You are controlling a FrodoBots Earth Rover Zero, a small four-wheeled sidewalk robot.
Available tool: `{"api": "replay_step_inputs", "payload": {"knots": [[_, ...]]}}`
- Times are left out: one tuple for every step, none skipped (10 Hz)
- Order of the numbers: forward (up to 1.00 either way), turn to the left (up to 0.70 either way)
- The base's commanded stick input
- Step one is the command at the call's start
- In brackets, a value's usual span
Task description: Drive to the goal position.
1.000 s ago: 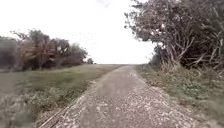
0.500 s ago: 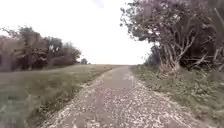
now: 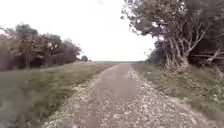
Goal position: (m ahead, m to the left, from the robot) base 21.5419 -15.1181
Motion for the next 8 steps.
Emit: {"api": "replay_step_inputs", "payload": {"knots": [[1.0, -0.01], [1.0, -0.01], [1.0, -0.01], [1.0, -0.12], [1.0, -0.23], [1.0, -0.22], [1.0, -0.18], [1.0, -0.04]]}}
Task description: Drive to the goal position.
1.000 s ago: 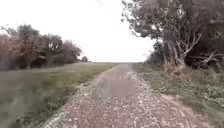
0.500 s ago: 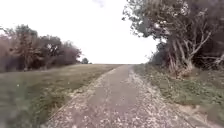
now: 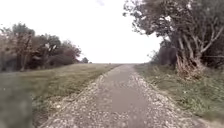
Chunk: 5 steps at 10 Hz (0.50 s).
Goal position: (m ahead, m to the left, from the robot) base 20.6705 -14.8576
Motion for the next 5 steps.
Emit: {"api": "replay_step_inputs", "payload": {"knots": [[1.0, -0.03], [1.0, -0.02], [1.0, -0.01], [1.0, -0.01], [1.0, -0.01]]}}
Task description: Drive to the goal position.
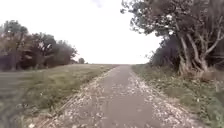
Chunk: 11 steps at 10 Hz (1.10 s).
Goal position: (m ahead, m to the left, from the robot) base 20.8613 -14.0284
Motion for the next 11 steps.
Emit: {"api": "replay_step_inputs", "payload": {"knots": [[1.0, -0.01], [1.0, -0.02], [1.0, -0.03], [1.0, -0.04], [1.0, -0.26], [1.0, -0.18], [1.0, -0.06], [1.0, -0.01], [1.0, -0.01], [1.0, -0.14], [1.0, -0.26]]}}
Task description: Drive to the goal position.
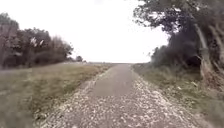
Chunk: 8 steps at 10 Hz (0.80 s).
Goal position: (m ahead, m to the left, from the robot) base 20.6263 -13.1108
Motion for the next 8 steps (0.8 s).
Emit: {"api": "replay_step_inputs", "payload": {"knots": [[1.0, -0.36], [1.0, -0.2], [1.0, -0.05], [1.0, -0.05], [1.0, -0.05], [1.0, -0.09], [1.0, -0.23], [1.0, -0.24]]}}
